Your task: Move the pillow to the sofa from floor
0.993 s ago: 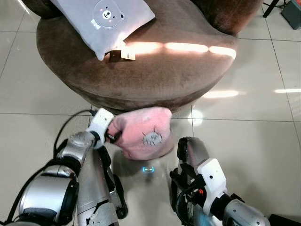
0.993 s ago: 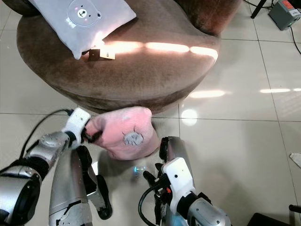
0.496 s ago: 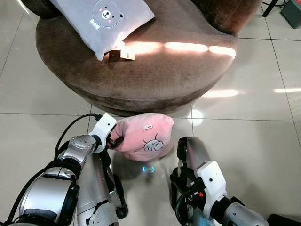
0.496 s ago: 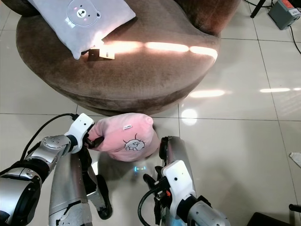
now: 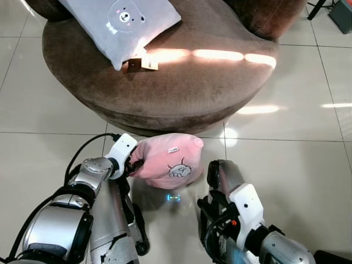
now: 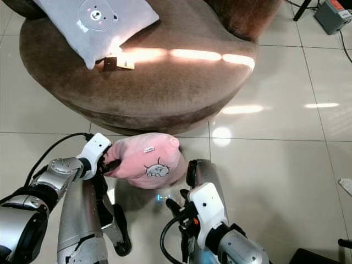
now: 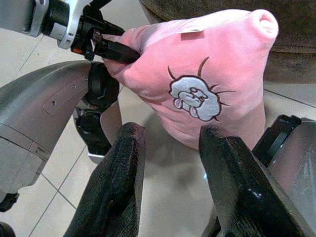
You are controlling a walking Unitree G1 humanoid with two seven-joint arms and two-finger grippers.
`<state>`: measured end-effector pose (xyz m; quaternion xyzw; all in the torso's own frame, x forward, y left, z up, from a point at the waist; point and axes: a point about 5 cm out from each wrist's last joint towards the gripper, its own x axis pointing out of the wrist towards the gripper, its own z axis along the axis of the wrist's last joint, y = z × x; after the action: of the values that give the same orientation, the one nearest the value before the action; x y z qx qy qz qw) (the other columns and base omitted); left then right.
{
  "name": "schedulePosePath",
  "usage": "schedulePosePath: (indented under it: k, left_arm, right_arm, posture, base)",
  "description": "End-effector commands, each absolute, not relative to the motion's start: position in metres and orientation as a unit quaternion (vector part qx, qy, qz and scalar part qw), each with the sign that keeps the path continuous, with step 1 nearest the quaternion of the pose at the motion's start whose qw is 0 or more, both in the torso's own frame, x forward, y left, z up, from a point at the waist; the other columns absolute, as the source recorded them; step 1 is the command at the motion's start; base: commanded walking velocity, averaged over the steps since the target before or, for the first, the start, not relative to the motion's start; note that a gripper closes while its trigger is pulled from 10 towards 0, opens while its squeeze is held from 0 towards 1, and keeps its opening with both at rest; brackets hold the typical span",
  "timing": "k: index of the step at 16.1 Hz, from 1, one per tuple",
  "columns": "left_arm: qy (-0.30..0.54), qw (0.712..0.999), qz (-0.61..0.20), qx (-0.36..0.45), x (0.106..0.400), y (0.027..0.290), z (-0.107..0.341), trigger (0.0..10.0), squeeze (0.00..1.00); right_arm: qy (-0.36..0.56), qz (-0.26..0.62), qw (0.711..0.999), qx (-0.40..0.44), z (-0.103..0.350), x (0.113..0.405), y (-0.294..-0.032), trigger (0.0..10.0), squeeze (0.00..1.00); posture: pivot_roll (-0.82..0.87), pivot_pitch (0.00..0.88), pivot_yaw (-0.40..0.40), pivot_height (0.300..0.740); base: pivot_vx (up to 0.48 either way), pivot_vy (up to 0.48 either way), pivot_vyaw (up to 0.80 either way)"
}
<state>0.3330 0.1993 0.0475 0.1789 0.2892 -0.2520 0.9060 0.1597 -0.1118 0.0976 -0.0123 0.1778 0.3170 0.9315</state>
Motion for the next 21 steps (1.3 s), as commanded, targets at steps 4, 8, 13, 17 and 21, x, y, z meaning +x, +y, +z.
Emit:
schedulePosePath:
  k: [4,8,13,17,21]
  left_arm:
    - [0.315,0.896,-0.257,0.179,0.325,0.204,0.039,0.0,0.00]
    - [0.314,0.897,-0.256,0.177,0.326,0.204,0.040,0.0,0.00]
    - [0.314,0.899,-0.255,0.165,0.326,0.203,0.040,0.0,0.00]
    - [0.305,0.909,-0.247,0.138,0.325,0.200,0.038,0.0,0.00]
    - [0.267,0.930,-0.239,0.088,0.333,0.189,0.046,0.0,0.00]
  right_arm:
    - [0.189,0.319,0.929,-0.003,0.094,0.158,-0.110,10.0,0.00]
    - [0.191,0.317,0.929,-0.003,0.091,0.161,-0.110,10.0,0.00]
    - [0.199,0.313,0.929,-0.008,0.082,0.164,-0.111,10.0,0.00]
    - [0.209,0.291,0.933,-0.027,0.070,0.175,-0.116,10.0,0.00]
    - [0.192,0.250,0.948,-0.044,0.066,0.208,-0.127,10.0,0.00]
  posture:
    - [-0.21,0.386,0.009,0.521]
    - [-0.20,0.378,0.015,0.521]
    - [-0.19,0.358,0.021,0.521]
    - [-0.15,0.307,0.023,0.521]
    - [-0.10,0.244,0.025,0.521]
  base:
    - [0.000,0.000,0.00]
    - [0.000,0.000,0.00]
    - [0.000,0.000,0.00]
    - [0.000,0.000,0.00]
    - [0.000,0.000,0.00]
